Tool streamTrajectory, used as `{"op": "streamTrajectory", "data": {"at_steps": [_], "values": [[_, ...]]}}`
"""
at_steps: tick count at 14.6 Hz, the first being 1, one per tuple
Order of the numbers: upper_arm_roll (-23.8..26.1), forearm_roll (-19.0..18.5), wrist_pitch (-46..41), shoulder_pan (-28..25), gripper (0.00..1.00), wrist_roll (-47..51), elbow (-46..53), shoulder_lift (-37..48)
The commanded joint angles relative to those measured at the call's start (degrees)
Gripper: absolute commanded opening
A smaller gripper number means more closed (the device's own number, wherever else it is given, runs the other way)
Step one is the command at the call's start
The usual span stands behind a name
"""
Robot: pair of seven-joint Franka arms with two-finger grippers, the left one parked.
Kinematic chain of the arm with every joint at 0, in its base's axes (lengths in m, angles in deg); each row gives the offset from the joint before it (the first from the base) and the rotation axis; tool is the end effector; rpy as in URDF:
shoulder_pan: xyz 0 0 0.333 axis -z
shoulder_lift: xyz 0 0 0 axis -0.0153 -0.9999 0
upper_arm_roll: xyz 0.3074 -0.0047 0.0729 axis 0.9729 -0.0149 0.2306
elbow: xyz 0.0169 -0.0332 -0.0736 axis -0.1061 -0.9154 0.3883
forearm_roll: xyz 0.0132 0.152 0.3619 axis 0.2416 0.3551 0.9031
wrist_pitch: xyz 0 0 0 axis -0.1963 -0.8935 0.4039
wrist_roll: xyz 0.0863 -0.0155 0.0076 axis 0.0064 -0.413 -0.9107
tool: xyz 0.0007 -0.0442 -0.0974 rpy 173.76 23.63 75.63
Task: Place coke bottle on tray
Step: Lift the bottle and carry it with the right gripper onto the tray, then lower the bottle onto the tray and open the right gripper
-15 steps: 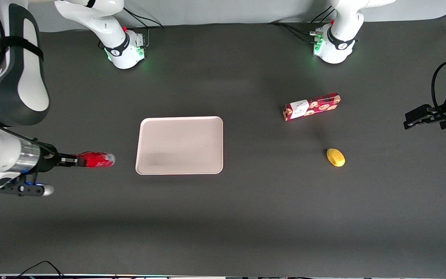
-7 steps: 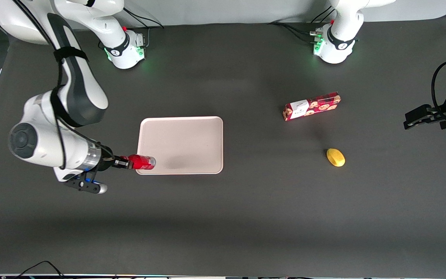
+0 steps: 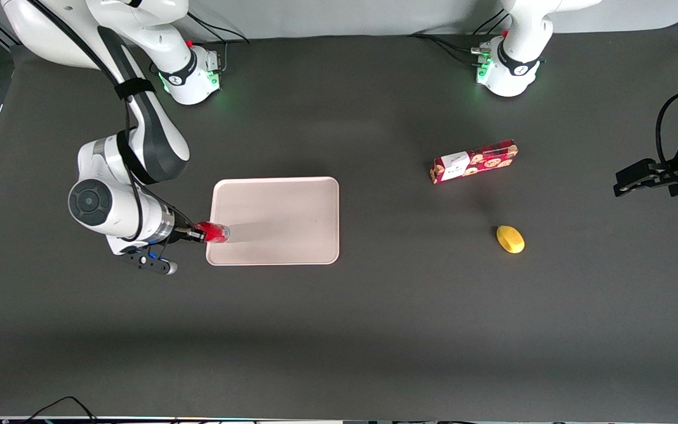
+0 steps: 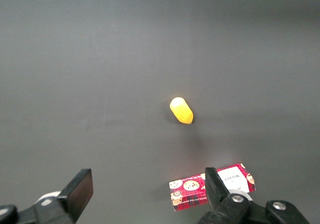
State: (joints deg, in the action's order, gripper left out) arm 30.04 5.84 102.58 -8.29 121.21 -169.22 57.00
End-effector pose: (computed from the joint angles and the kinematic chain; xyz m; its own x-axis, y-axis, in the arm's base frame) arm 0.6018 0.1455 0.3345 0.9330 -0.3339 -0.1343 -0.3324 -0.9425 0.0339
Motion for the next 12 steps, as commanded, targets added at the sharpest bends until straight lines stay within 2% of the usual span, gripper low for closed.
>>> {"op": "streamTrajectory", "data": {"at_steps": [1, 8, 9, 10, 11, 12], "values": [[0.4, -1.8, 2.8, 0.5, 0.0, 3.9, -3.3, 1.9], [0.5, -1.8, 4.2, 0.8, 0.0, 4.0, -3.1, 0.9], [0.5, -1.8, 4.2, 0.8, 0.18, 4.0, -3.0, 0.8], [0.5, -1.8, 4.2, 0.8, 0.5, 4.0, -3.0, 0.7], [0.5, -1.8, 4.2, 0.8, 0.74, 4.0, -2.9, 0.7], [0.5, -1.8, 4.2, 0.8, 0.9, 4.0, -2.8, 0.6]]}}
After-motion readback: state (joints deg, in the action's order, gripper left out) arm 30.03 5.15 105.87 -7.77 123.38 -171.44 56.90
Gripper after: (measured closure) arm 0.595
